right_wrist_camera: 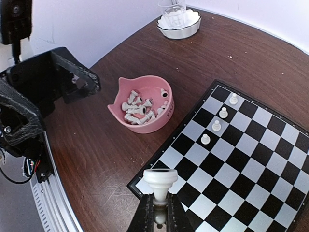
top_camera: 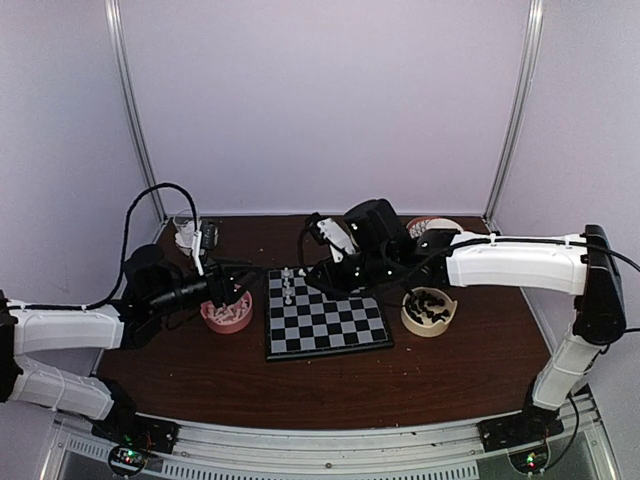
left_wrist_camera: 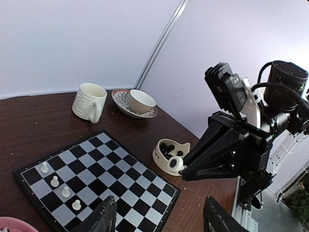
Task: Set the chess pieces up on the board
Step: Place the bishop on the chessboard.
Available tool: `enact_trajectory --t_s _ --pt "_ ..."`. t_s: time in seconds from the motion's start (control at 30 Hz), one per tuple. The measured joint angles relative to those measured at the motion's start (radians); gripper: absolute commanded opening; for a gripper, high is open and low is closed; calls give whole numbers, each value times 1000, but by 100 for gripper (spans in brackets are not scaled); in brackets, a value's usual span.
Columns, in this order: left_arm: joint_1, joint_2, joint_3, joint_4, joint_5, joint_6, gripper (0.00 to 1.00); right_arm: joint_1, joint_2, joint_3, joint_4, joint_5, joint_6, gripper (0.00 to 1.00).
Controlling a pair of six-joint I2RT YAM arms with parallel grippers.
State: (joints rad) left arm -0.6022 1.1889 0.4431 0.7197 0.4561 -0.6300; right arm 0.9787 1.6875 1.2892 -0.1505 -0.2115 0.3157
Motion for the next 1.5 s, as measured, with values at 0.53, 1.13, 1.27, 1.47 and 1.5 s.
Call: enact_trajectory --t_s 0.53,1.13,1.27,1.47,1.5 --pt "0 -83 -3 -267 -105 124 61 -56 225 316 -605 62 -82 0" --pt "0 -87 3 -320 -127 132 60 -87 418 450 -832 75 -128 3" --pt "0 -84 4 -328 -127 132 60 -87 439 454 -841 75 -129 4" --pt "0 -83 5 -329 -127 131 60 -88 440 455 -844 74 -130 12" --pt "0 -83 5 -329 -127 131 60 -89 440 455 -844 74 -130 13"
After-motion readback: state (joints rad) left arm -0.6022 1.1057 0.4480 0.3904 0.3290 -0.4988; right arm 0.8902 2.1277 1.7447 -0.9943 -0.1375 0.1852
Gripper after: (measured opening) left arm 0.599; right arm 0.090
